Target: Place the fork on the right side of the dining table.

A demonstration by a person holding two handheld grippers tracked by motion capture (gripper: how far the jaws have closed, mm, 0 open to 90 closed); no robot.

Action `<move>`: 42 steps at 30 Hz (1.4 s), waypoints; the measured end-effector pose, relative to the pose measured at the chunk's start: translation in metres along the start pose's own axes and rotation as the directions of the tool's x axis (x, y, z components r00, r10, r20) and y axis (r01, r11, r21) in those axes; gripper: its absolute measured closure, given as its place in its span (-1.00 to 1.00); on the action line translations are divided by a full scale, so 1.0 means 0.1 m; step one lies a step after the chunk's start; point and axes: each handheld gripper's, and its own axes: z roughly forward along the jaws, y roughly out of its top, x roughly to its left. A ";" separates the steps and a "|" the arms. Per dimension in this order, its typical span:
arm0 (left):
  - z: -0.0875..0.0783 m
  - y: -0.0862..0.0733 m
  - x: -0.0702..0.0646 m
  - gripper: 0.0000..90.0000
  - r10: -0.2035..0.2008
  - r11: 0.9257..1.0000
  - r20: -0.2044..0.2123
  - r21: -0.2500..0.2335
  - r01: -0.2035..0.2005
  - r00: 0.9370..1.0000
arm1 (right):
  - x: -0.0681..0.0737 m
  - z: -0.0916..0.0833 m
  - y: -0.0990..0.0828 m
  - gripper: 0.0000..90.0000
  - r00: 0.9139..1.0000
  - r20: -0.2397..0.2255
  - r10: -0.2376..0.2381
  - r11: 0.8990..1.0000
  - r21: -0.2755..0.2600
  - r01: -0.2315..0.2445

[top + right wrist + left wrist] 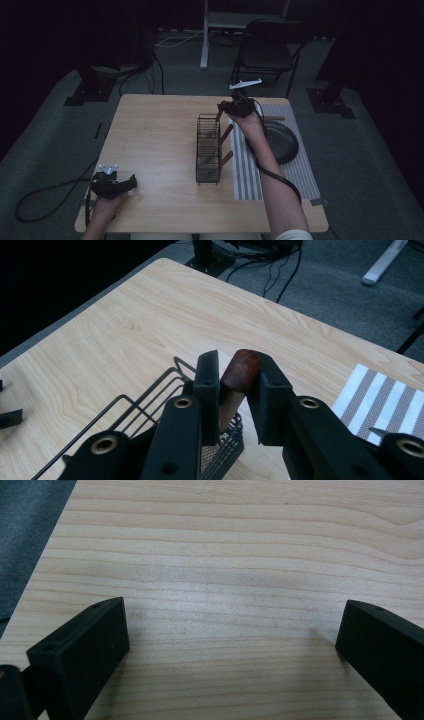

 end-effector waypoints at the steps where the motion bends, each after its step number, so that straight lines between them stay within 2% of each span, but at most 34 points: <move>1: 0.00 0.00 0.00 -0.98 0.000 1.000 0.000 0.000 0.000 1.000 | 0.01 -0.01 0.00 0.70 1.000 -0.002 -0.001 1.000 0.000 0.001; 8: 0.00 0.00 0.00 -0.98 0.000 1.000 0.000 0.000 0.000 1.000 | 0.04 -0.04 -0.04 0.72 1.000 0.002 -0.002 1.000 -0.013 0.002; 15: 0.00 0.00 0.00 -0.98 0.000 1.000 0.000 0.000 0.000 1.000 | 0.15 -0.13 -0.05 0.73 0.997 0.028 -0.067 0.997 -0.033 0.068; 22: 0.00 0.00 0.00 -0.98 0.000 1.000 0.000 0.000 0.000 1.000 | 0.19 -0.25 -0.01 0.80 0.998 -0.006 -0.068 0.996 -0.062 0.068; 27: 0.00 0.00 0.00 -0.98 0.000 1.000 0.000 0.000 0.000 1.000 | 0.22 -0.31 0.02 0.80 0.997 -0.011 -0.077 0.995 -0.066 0.076; 42: 0.00 0.00 0.00 -0.98 0.001 1.000 0.000 -0.001 -0.001 1.000 | 0.28 -0.69 0.13 0.80 0.995 -0.017 -0.097 0.986 -0.138 0.093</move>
